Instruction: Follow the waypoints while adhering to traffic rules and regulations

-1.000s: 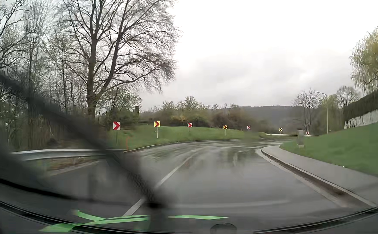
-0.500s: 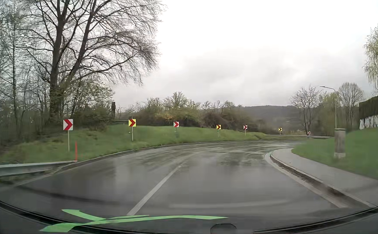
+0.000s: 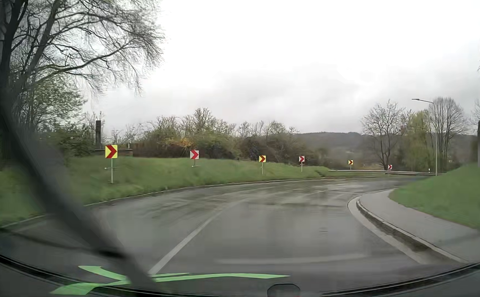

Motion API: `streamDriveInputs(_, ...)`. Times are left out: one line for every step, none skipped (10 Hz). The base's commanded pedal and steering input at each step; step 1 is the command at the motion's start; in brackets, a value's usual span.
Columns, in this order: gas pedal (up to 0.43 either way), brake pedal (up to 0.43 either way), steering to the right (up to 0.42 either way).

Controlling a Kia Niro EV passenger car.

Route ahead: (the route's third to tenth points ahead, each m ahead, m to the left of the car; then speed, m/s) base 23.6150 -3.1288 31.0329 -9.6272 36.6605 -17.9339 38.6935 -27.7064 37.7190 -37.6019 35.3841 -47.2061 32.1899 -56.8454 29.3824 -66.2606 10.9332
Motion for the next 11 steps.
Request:
streamDriveInputs(0.000,0.098,0.067)
streamDriveInputs(0.000,0.098,0.072)
streamDriveInputs(0.000,0.098,0.075)
streamDriveInputs(0.000,0.098,0.077)
streamDriveInputs(0.000,0.098,0.081)
streamDriveInputs(0.000,0.104,0.085)
streamDriveInputs(0.000,0.104,0.095)
streamDriveInputs(0.000,0.104,0.108)
streamDriveInputs(0.000,0.091,0.117)
streamDriveInputs(0.000,0.085,0.125)
streamDriveInputs(0.000,0.085,0.127)
